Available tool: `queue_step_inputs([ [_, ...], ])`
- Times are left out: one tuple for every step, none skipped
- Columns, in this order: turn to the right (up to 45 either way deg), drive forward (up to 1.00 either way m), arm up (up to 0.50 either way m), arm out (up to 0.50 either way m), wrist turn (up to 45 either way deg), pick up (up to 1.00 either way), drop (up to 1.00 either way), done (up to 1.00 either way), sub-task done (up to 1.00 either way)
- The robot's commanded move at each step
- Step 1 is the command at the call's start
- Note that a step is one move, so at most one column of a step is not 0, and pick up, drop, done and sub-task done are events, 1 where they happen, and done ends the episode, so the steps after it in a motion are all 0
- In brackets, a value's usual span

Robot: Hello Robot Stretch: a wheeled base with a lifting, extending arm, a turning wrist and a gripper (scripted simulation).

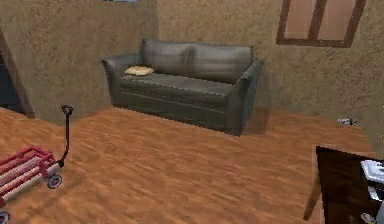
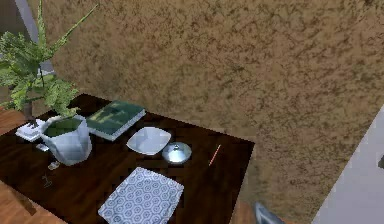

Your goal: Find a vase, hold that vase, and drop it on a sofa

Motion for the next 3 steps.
queue_step_inputs([
  [21.0,0.0,0.0,0.0,0.0,0.0,0.0,0.0,0.0],
  [0.0,0.65,0.0,0.0,0.0,0.0,0.0,0.0,0.0],
  [18.0,0.0,0.0,0.0,0.0,0.0,0.0,0.0,0.0],
])
